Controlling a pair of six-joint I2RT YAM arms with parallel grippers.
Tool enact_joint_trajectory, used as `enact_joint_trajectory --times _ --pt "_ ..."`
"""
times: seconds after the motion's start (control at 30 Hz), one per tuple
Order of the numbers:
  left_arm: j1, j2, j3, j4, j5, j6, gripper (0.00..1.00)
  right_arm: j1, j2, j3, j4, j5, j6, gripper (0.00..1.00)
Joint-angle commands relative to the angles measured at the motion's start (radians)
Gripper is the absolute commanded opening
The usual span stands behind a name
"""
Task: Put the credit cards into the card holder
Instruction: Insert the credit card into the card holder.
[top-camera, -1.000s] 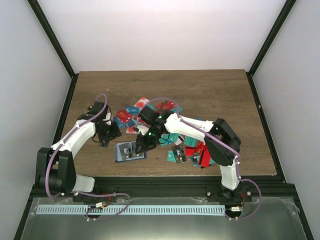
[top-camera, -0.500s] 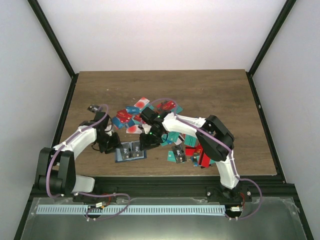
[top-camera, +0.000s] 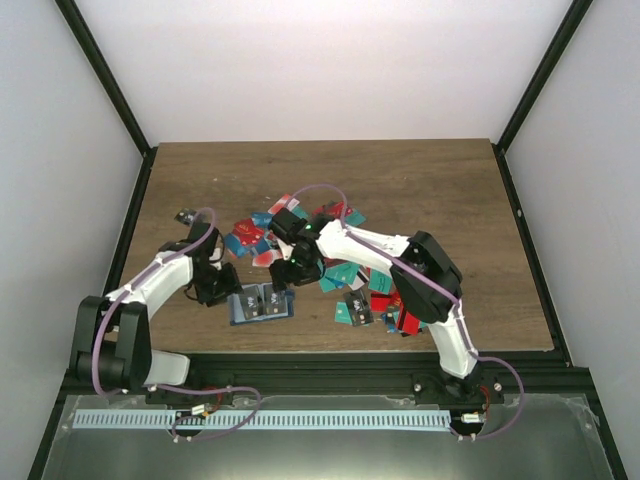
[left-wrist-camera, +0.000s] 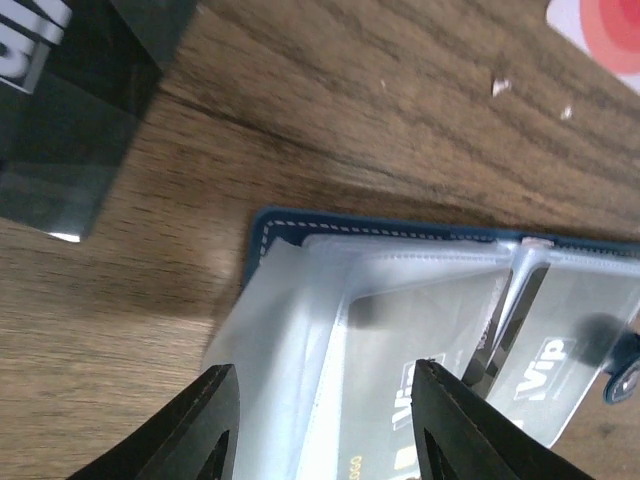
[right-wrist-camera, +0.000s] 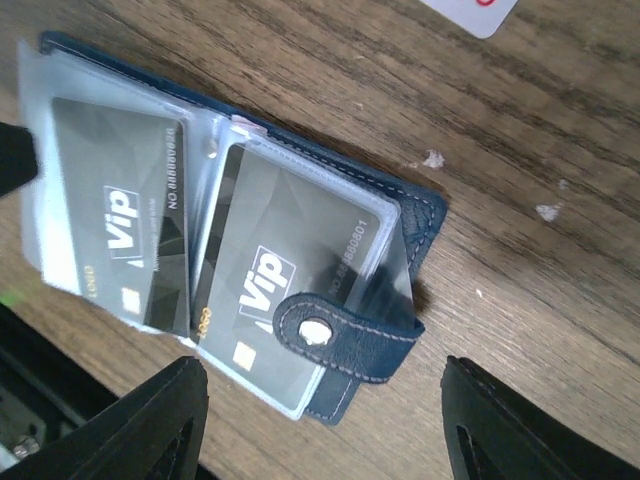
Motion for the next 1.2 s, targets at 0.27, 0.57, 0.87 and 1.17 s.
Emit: enact_joint_trajectory --times 0.27,0.57,0.87,1.17 --pt "0.003 -0.035 -0.033 0.041 -0.06 -0.062 0.54 0.059 0.161 0.183 -0.122 0.151 -0.018 0.61" --pt "0.005 -0.028 -0.035 0.048 -0.066 -0.066 0.55 0.074 0.159 0.227 -0.205 0.305 -0.006 0.51" --pt "0.005 -0.025 -0.036 0.051 -0.071 -0.069 0.54 0.074 0.113 0.172 -0.222 0.325 0.019 0.36" --pt "0.005 -0.019 -0.038 0.06 -0.065 -0.069 0.53 0.074 0.056 0.123 -0.243 0.347 0.05 0.29"
